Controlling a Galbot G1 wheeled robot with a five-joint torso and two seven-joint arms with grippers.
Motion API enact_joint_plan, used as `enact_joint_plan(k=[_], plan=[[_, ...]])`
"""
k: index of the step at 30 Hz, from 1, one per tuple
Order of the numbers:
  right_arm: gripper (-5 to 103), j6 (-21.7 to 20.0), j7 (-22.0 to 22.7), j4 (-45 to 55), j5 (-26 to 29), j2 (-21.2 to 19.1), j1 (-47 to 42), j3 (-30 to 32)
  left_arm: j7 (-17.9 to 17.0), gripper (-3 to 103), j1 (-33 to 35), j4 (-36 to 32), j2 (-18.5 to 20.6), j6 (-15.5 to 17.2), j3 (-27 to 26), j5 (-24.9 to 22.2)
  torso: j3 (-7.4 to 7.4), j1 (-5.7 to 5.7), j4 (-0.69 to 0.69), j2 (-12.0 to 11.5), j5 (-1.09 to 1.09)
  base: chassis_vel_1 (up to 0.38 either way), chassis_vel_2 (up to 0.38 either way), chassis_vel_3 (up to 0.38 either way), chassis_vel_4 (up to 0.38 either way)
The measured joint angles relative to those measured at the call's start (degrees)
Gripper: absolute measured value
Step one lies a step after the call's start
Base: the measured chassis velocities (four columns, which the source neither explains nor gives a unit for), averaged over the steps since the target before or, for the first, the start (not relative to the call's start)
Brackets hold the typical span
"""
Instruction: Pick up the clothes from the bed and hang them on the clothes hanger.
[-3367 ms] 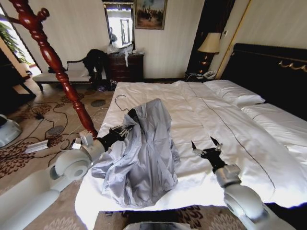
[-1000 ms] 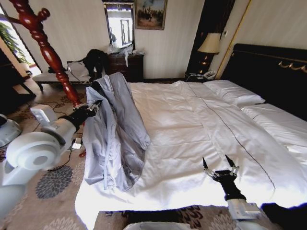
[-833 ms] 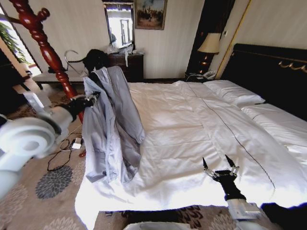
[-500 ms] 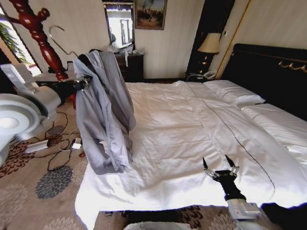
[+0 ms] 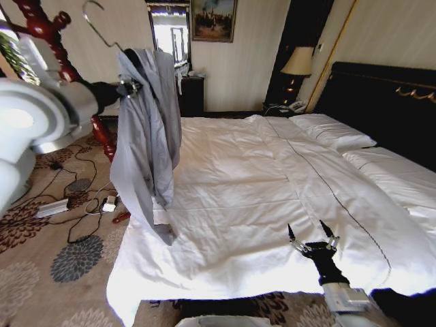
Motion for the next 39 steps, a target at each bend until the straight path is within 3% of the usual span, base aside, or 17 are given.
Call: enact_joint_plan(k=[2,9,27,39], plan=[[100,0.0,0.0,0.0,0.0,0.0,0.0,0.0,-1.5,16,-3.8,3.3,-2.8,0.8,3.5,-0.1,0.0,0.0,-0.01,0.0,0.02,0.0,0.0,0.0,0.0],[100,0.0,0.0,0.0,0.0,0.0,0.0,0.0,-3.5,16,-8.6,11.6,-5.2,2.5,7.1,-2.0,0.0,0.0,0.02,0.0,-0.01,0.0,0.0,0.0,0.0],[100,0.0,0.0,0.0,0.0,0.0,0.0,0.0,-2.6,16,-14.3,23.5,-8.9,4.1,10.8,-1.5,0.0,0.0,0.0,0.0,0.0,0.0,0.0,0.0,0.0],[100,0.0,0.0,0.0,0.0,0.0,0.0,0.0,-1.1,16,-16.1,28.3,-8.6,4.8,12.5,-0.5,0.0,0.0,0.01,0.0,-0.01,0.0,0.0,0.0,0.0]])
